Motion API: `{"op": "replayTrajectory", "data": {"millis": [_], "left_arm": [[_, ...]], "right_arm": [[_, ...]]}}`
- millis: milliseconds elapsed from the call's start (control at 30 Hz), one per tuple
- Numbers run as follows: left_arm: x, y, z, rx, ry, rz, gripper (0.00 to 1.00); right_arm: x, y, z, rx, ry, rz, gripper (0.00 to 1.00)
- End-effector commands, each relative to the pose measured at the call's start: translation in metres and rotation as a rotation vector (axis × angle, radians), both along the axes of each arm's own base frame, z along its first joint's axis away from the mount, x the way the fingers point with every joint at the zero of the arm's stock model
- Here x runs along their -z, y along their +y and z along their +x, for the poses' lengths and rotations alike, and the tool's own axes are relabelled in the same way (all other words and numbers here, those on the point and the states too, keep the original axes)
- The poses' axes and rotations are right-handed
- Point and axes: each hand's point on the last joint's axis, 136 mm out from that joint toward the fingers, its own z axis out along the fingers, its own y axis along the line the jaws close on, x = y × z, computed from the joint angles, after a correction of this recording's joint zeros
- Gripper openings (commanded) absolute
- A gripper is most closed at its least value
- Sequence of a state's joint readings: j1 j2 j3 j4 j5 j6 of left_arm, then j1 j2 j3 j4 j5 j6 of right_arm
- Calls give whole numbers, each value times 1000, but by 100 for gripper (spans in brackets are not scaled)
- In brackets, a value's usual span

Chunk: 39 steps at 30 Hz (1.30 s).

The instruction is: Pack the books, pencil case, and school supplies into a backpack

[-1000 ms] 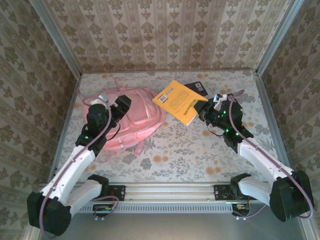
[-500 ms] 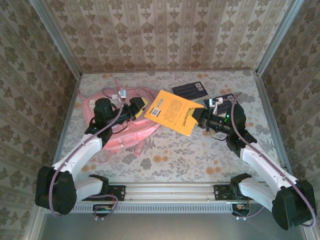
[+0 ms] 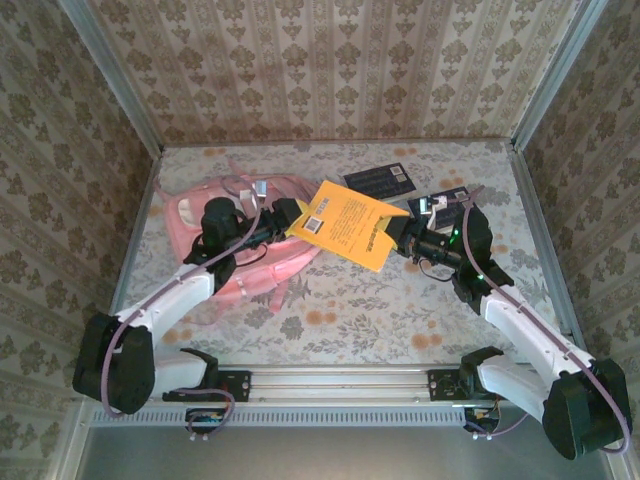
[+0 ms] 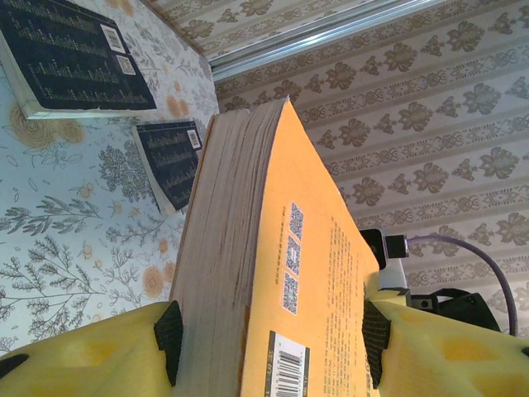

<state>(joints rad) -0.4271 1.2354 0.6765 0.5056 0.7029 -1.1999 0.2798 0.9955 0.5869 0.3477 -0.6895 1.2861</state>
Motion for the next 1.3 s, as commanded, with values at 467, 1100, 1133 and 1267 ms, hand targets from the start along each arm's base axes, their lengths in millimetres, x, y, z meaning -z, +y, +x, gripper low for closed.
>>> {"op": "replayTrajectory", "data": {"millis": [467, 1100, 1133, 1267], "left_arm": [[25, -7, -6, 48, 31, 113, 69], [-10, -25, -11, 58, 12, -81, 52], [-12, -26, -11, 55, 9, -93, 47], [-10, -23, -8, 22, 7, -113, 19]], "right_arm": [[-48, -1, -2, -17, -145, 39, 0], [-19, -6, 18, 50, -64, 74, 0], [-18, -5, 18, 49, -61, 77, 0], [-16, -6, 19, 55, -50, 81, 5]]}}
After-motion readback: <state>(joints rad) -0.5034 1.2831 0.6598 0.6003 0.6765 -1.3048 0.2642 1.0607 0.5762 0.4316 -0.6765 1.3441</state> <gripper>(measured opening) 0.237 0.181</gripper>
